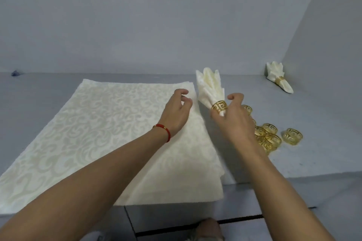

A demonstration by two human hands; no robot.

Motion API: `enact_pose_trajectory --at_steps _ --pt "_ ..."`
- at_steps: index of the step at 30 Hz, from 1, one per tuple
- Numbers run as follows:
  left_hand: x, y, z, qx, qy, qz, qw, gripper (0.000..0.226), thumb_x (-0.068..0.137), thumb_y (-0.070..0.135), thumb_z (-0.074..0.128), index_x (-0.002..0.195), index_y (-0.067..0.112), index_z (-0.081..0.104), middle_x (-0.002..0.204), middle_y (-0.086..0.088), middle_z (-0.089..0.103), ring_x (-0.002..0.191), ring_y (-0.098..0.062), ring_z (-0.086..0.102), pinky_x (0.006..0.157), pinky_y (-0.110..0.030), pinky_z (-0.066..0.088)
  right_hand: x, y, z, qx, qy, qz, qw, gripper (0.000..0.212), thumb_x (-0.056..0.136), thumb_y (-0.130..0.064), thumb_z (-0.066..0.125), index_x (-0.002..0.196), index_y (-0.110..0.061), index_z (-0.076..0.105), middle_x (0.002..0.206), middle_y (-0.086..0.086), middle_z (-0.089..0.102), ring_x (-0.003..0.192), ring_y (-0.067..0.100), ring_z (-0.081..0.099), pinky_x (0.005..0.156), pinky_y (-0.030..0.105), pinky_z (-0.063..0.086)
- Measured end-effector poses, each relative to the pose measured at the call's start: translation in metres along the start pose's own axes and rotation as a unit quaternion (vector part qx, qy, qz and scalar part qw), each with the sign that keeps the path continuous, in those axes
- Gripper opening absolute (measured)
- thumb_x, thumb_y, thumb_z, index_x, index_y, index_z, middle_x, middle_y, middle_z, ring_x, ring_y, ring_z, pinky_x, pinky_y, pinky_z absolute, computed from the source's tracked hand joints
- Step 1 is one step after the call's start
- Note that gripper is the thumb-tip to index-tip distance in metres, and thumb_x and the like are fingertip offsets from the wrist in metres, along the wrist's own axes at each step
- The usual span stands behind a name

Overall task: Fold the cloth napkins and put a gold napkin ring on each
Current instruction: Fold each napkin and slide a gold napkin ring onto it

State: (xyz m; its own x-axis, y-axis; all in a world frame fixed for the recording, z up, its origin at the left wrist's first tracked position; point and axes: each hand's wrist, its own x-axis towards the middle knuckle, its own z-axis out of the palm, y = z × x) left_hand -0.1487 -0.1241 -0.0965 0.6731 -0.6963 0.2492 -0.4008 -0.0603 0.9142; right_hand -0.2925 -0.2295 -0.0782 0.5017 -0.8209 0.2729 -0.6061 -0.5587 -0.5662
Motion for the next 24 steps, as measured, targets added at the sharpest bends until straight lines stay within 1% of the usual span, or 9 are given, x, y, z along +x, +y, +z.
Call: enact_pose_trajectory --at_steps 3,7,12,14,16,18,21,22,24 --pt "0.035 0.001 0.053 0.112 -0.056 0.042 0.991 0.035 0.101 0.024 0.047 0.133 0.014 0.052 0.123 -0.004 0.058 0.111 -0.022 0.056 0.094 -0.030 0.045 0.049 0.056 -0.030 -0.015 0.022 0.059 0.998 0.061 0.092 -0.048 0.067 0.135 -0.020 0.033 0.105 0.006 0.063 0.087 0.030 0.058 0.067 0.039 0.042" --pt "0.087 -0.010 0.108 0.257 -0.078 0.081 0.960 0.035 0.098 0.019 0.047 0.131 0.007 0.053 0.126 -0.014 0.058 0.123 -0.030 0.049 0.102 -0.040 0.043 0.112 0.128 -0.057 -0.031 0.059 0.108 0.992 0.064 0.087 -0.050 0.073 0.130 -0.016 0.039 0.112 0.013 0.065 0.097 0.037 0.062 0.070 0.039 0.043" --pt "0.128 -0.043 0.146 0.415 -0.101 0.115 0.897 0.041 0.100 0.029 0.035 0.135 0.013 0.050 0.139 -0.006 0.052 0.128 -0.026 0.044 0.105 -0.039 0.036 0.189 0.194 -0.053 -0.050 0.032 0.182 0.981 0.077 0.084 -0.047 0.077 0.137 -0.009 0.035 0.121 0.017 0.062 0.101 0.038 0.063 0.077 0.043 0.053" --pt "0.133 -0.059 0.155 0.444 -0.098 0.116 0.883 0.057 0.095 0.041 0.018 0.136 0.017 0.050 0.139 -0.003 0.052 0.128 -0.025 0.045 0.108 -0.042 0.035 0.216 0.212 -0.041 -0.056 0.010 0.204 0.977 0.090 0.083 -0.046 0.078 0.148 -0.007 0.028 0.129 0.018 0.058 0.111 0.038 0.061 0.088 0.046 0.055" --pt "0.134 -0.067 0.158 0.452 -0.082 0.125 0.879 0.067 0.089 0.045 0.011 0.135 0.018 0.053 0.138 -0.002 0.054 0.127 -0.024 0.048 0.109 -0.044 0.036 0.238 0.222 -0.029 -0.063 0.000 0.216 0.974 0.095 0.084 -0.044 0.077 0.153 -0.007 0.023 0.135 0.017 0.056 0.119 0.038 0.059 0.095 0.046 0.053" --pt "0.135 -0.069 0.159 0.453 -0.072 0.132 0.879 0.067 0.089 0.045 0.011 0.135 0.020 0.053 0.140 0.001 0.053 0.129 -0.021 0.047 0.111 -0.042 0.035 0.260 0.227 -0.018 -0.062 0.000 0.222 0.973 0.095 0.083 -0.045 0.078 0.153 -0.008 0.026 0.133 0.013 0.057 0.118 0.034 0.060 0.093 0.045 0.053" --pt "0.139 -0.065 0.162 0.446 -0.087 0.118 0.883 0.070 0.087 0.047 0.007 0.141 0.025 0.045 0.146 0.007 0.044 0.135 -0.014 0.038 0.116 -0.038 0.026 0.291 0.231 -0.008 -0.042 0.022 0.219 0.975 0.088 0.078 -0.050 0.080 0.143 -0.010 0.036 0.120 0.006 0.061 0.104 0.028 0.060 0.084 0.042 0.051" --pt "0.139 -0.066 0.162 0.444 -0.089 0.110 0.885 0.070 0.087 0.048 0.007 0.143 0.027 0.042 0.149 0.008 0.041 0.138 -0.013 0.034 0.118 -0.038 0.023 0.298 0.232 -0.007 -0.044 0.020 0.214 0.976 0.089 0.076 -0.052 0.080 0.142 -0.010 0.036 0.121 0.006 0.060 0.106 0.028 0.058 0.084 0.042 0.049" --pt "0.139 -0.066 0.162 0.443 -0.093 0.103 0.885 0.070 0.087 0.049 0.006 0.146 0.028 0.038 0.152 0.010 0.037 0.141 -0.012 0.030 0.120 -0.037 0.019 0.303 0.232 -0.009 -0.073 0.009 0.212 0.974 0.094 0.077 -0.055 0.077 0.146 -0.009 0.033 0.134 0.010 0.055 0.125 0.032 0.053 0.091 0.044 0.047"
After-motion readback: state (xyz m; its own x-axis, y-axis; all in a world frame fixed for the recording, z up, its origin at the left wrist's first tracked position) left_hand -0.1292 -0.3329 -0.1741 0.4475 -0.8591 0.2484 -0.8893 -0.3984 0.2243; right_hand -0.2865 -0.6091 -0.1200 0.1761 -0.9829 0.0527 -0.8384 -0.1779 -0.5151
